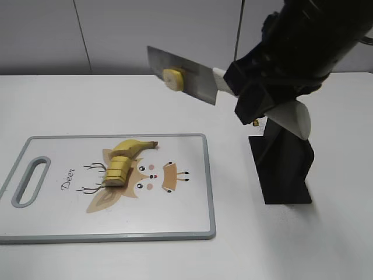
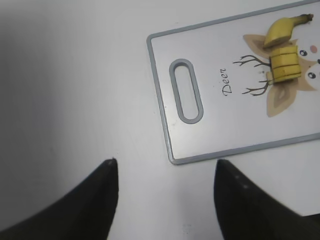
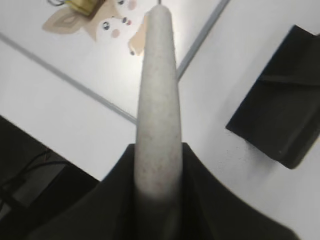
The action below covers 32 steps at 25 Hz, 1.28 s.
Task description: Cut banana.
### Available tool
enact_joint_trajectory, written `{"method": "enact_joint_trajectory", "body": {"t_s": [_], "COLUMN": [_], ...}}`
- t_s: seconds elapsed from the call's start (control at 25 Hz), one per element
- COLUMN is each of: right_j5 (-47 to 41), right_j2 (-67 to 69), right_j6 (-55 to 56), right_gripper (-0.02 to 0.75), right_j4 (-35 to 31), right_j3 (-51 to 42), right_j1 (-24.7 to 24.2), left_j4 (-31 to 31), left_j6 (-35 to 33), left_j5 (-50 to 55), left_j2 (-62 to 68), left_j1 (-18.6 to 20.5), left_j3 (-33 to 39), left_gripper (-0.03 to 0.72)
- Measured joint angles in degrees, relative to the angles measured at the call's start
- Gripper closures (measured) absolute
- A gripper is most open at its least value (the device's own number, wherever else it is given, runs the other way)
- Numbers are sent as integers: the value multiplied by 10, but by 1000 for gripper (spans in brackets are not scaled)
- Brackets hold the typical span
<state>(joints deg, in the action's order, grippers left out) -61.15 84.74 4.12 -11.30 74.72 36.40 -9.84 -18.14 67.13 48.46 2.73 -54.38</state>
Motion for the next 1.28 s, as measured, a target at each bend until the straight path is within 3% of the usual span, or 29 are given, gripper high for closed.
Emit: {"method": "enact_joint_trajectory", "body": {"t_s": [0.36,0.56,0.84,1.28], "right_j5": [54,81,134,209], "right_j2": [-114,-178,-223,-204], "right_j6": [244,330,398,423], "right_gripper": [579,579,579,579], "right_j4": [170,218,248,264], "right_j3": [-121,-202,-299,-342], "right_j1": [-1,-1,-1,-1], "left_j4": [27,28,29,30], "left_j6": [50,57,58,59], "left_j5": [-51,-53,-51,-45], "left_j2": [-231,-350,-478,-487], "left_j1": [1,1,1,1], "left_j3": [173,238,262,267], "left_gripper": [99,99,99,99]}}
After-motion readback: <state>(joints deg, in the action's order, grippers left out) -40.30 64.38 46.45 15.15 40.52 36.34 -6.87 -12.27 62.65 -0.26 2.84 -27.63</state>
